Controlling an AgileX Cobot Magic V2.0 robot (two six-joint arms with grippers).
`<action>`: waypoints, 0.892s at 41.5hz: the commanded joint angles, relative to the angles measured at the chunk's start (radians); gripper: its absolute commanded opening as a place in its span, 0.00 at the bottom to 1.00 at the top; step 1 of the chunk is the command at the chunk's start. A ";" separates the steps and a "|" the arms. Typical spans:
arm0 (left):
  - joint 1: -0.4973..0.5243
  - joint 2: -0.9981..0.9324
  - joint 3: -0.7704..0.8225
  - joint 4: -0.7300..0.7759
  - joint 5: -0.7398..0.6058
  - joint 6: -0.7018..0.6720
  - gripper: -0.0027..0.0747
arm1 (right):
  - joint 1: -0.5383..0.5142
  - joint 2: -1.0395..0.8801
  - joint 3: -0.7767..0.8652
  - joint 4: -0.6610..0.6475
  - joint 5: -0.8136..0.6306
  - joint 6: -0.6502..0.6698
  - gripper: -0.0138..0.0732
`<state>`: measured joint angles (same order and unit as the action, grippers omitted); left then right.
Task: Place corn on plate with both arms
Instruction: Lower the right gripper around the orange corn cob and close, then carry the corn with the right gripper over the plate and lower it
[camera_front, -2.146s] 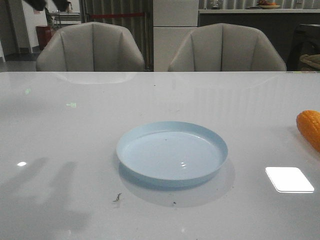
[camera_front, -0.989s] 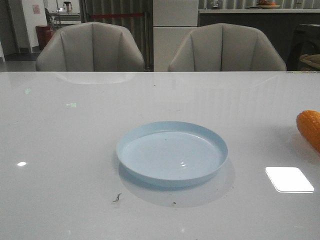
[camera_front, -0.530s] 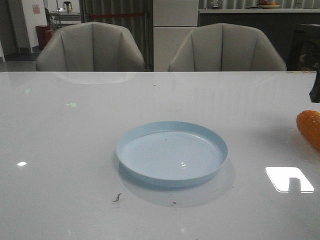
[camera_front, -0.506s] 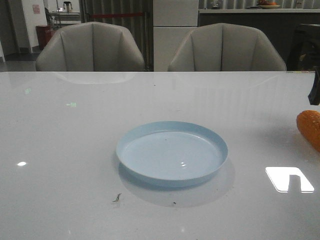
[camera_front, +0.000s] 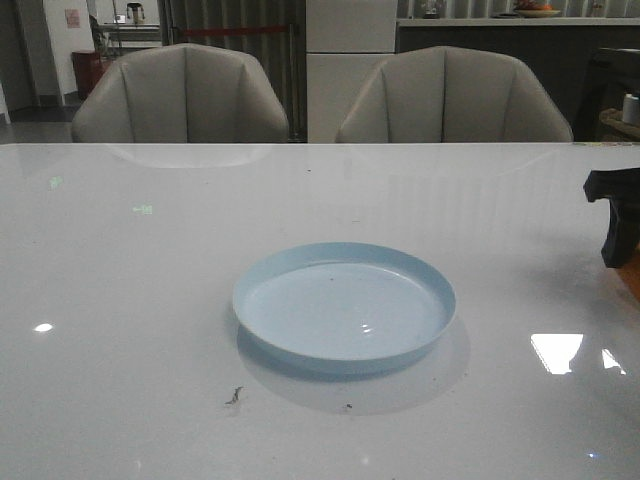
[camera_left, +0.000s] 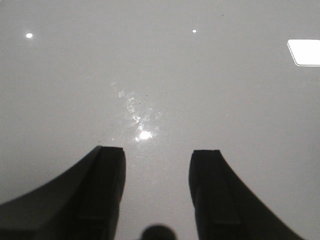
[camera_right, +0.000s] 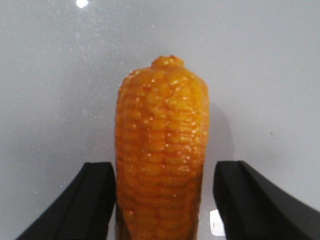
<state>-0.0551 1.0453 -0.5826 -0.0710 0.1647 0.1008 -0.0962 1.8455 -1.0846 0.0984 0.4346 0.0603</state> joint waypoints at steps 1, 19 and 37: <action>0.005 -0.021 -0.027 -0.010 -0.068 -0.002 0.51 | -0.004 -0.032 -0.034 0.002 -0.042 0.002 0.71; 0.005 -0.021 -0.027 -0.010 -0.068 -0.002 0.51 | 0.088 -0.032 -0.239 0.002 0.102 -0.060 0.48; 0.005 -0.021 -0.027 -0.010 -0.068 -0.002 0.51 | 0.507 -0.011 -0.427 0.002 0.230 -0.097 0.48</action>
<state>-0.0551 1.0453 -0.5826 -0.0710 0.1651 0.1008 0.3475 1.8726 -1.4772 0.0984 0.6778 -0.0236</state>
